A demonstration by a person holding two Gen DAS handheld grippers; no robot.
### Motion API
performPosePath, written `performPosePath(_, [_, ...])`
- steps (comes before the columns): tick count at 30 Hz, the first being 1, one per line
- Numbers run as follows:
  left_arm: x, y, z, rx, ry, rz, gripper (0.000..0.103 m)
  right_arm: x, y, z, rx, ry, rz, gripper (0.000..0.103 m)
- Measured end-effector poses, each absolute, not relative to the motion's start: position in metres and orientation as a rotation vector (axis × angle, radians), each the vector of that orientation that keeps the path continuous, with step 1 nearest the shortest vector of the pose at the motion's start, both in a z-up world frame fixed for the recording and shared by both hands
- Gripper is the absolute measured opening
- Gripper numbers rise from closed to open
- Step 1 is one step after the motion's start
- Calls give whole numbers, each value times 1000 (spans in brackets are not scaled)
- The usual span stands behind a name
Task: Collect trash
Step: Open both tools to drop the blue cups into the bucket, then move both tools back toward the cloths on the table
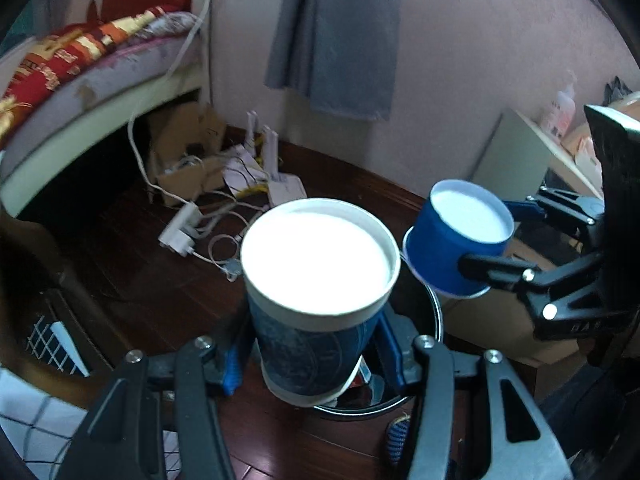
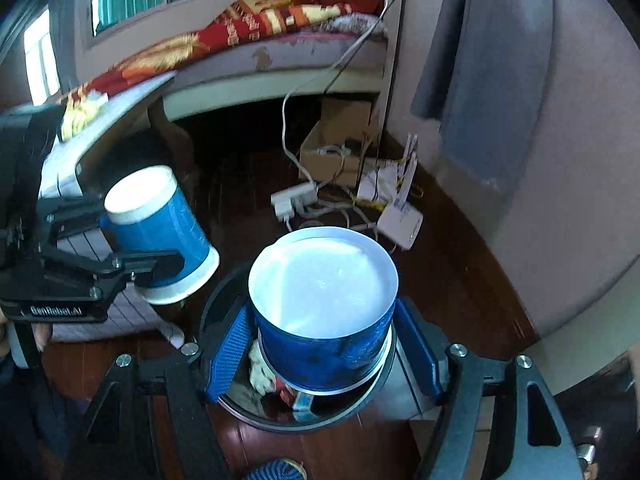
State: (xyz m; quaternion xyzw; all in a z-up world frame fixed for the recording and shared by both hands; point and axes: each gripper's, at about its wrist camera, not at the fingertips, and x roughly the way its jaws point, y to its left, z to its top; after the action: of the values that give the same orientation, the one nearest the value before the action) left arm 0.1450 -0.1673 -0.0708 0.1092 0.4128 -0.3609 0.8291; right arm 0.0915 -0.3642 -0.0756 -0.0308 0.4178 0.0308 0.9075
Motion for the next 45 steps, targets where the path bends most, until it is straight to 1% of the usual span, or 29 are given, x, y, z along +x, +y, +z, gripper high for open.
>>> performPosePath(7, [155,-186,-100,242,968,-787,57,98,-369,-120,-92,945,117,73])
performPosePath(10, [162,-192,-112,240,1023,-802,67,108,-367,-130,-100,962,159,74])
performPosePath(11, [165,-191,-115,245,1032,-768,79,111,-367,-137,-112,966,161,79])
performPosePath(12, [168,-189,-116,242,1040,-745,85,115,-368,-144,-120,979,140,92])
performPosePath(13, [171,-188,-115,229,1045,-736,93,119,-370,-151,-116,1005,128,97])
performPosePath(14, [172,-186,-114,220,1043,-729,96,121,-372,-157,-109,1027,127,97])
performPosePath(16, [172,-183,-113,232,1030,-700,96,124,-375,-165,-107,1068,96,99])
performPosePath(21, [176,-173,-113,246,1012,-638,97,127,-382,-167,-91,1072,34,100])
performPosePath(24, [179,-167,-111,237,986,-599,97,127,-383,-157,-78,1050,11,103])
performPosePath(34, [171,-146,-94,223,953,-541,98,126,-369,-131,-56,1007,7,103])
performPosePath(40, [160,-131,-72,195,912,-518,98,121,-355,-108,-60,964,27,103])
performPosePath(45, [148,-111,-49,163,860,-467,98,115,-337,-77,-49,898,46,103])
